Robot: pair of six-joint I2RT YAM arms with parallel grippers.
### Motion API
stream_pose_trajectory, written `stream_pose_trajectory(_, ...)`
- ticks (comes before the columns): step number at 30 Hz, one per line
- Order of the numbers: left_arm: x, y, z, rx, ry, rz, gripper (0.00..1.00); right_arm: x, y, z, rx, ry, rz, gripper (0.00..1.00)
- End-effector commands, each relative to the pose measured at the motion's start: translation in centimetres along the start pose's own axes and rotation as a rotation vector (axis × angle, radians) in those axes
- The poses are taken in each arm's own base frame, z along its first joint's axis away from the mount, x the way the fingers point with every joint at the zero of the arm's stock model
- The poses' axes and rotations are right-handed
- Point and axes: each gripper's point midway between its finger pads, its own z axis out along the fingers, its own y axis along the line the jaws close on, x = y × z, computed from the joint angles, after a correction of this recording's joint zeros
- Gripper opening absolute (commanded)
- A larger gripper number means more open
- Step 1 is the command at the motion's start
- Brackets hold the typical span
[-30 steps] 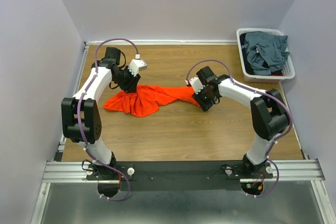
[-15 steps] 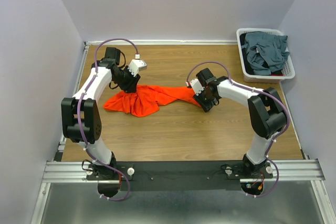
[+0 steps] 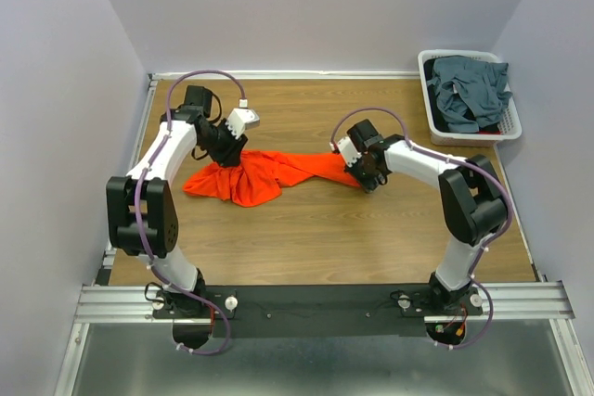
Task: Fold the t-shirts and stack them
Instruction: Flatten the tshirt out
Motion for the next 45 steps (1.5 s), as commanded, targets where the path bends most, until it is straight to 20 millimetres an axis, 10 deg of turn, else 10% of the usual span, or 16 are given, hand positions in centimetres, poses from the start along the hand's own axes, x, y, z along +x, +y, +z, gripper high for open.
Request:
stream_pose_trajectory(1, 1.1, -3.3, -0.8, 0.070, 0.005, 0.050, 0.46, -0.4, -0.7, -2.1, 0.045, -0.038, 0.010, 0.01)
stream_pose_trajectory(11, 1.7, -12.1, 4.5, 0.188, 0.049, 0.163, 0.46, -0.8, -0.3, -5.1, 0.035, -0.085, 0.038, 0.01)
stream_pose_trajectory(27, 0.3, -11.6, 11.9, 0.128, 0.098, 0.165, 0.46, -0.4, -0.4, -5.2, 0.041, -0.071, 0.053, 0.00)
stream_pose_trajectory(33, 1.9, -11.1, 13.0, 0.112, 0.148, 0.149, 0.42, -0.2, -0.6, -5.1, 0.043, -0.067, 0.056, 0.01)
stream_pose_trajectory(38, 2.9, -11.9, 12.9, 0.153, 0.169, 0.155, 0.11, -0.2, -0.6, -5.2, 0.040, -0.071, 0.060, 0.01)
stream_pose_trajectory(45, 1.8, -14.3, 9.3, 0.255, 0.132, 0.221, 0.00, -0.2, -0.6, -5.4, 0.044, -0.074, 0.057, 0.01)
